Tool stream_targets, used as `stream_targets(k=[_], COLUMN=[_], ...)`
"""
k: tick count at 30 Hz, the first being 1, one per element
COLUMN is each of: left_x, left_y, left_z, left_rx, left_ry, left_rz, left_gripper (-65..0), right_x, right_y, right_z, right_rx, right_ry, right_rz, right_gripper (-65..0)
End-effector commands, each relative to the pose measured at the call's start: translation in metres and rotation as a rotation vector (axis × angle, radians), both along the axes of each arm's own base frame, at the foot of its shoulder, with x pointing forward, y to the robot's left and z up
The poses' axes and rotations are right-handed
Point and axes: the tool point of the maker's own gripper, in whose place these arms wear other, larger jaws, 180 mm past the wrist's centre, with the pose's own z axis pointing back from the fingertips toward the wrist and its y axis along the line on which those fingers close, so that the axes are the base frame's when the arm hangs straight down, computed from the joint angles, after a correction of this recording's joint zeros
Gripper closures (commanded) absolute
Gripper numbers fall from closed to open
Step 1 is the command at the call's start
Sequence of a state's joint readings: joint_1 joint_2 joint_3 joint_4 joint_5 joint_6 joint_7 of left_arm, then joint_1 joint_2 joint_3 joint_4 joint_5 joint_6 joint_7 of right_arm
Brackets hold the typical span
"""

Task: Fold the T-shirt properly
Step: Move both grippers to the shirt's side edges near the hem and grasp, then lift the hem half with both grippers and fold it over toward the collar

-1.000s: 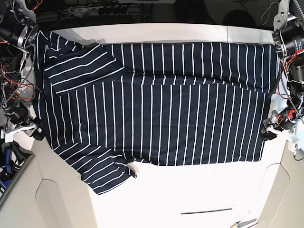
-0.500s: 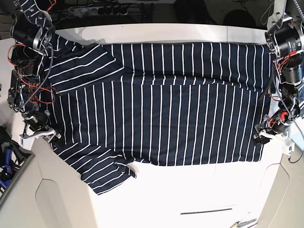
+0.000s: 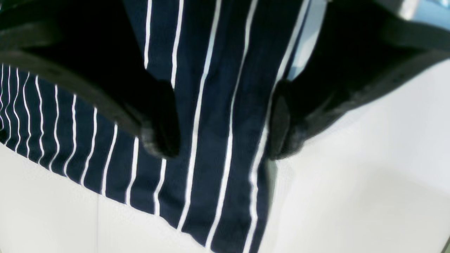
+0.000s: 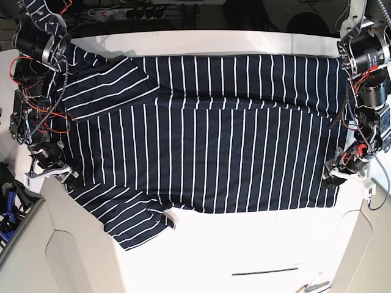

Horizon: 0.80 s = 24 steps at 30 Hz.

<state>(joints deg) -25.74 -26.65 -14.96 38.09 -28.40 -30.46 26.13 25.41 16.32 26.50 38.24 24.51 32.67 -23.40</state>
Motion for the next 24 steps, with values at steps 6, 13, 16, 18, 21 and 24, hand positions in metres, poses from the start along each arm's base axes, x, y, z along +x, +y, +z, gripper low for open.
stream_targets(k=[6, 13, 16, 18, 21, 24], left_x=[0.01, 0.015, 0.017, 0.019, 0.02, 0.019], left_y=[0.005, 0.003, 0.006, 0.008, 0.004, 0.001], left_z=[0.015, 0.024, 0.036, 0.046, 0.062, 0.072], left_rx=[0.012, 0.008, 0.033, 0.055, 0.049, 0.03], left_ry=[-0.021, 0.023, 0.017, 0.015, 0.006, 0.011], left_rz=[-0.007, -0.046, -0.067, -0.092, -0.138, -0.163], left_gripper=[0.0, 0.0, 0.0, 0.0, 0.0, 0.0], right_x=[-0.002, -0.008, -0.007, -0.007, -0.006, -0.005], right_y=[0.0, -0.001, -0.004, -0.005, -0.008, -0.015], right_z=[-0.001, -0.003, 0.005, 0.012, 0.028, 0.045], right_rx=[-0.033, -0.056, -0.077, -0.089, -0.089, -0.093], right_ry=[0.044, 0.093, 0.095, 0.102, 0.1, 0.088], right_rz=[0.047, 0.091, 0.109, 0.129, 0.154, 0.169], right_gripper=[-14.4, 0.0, 0.0, 0.0, 0.0, 0.0])
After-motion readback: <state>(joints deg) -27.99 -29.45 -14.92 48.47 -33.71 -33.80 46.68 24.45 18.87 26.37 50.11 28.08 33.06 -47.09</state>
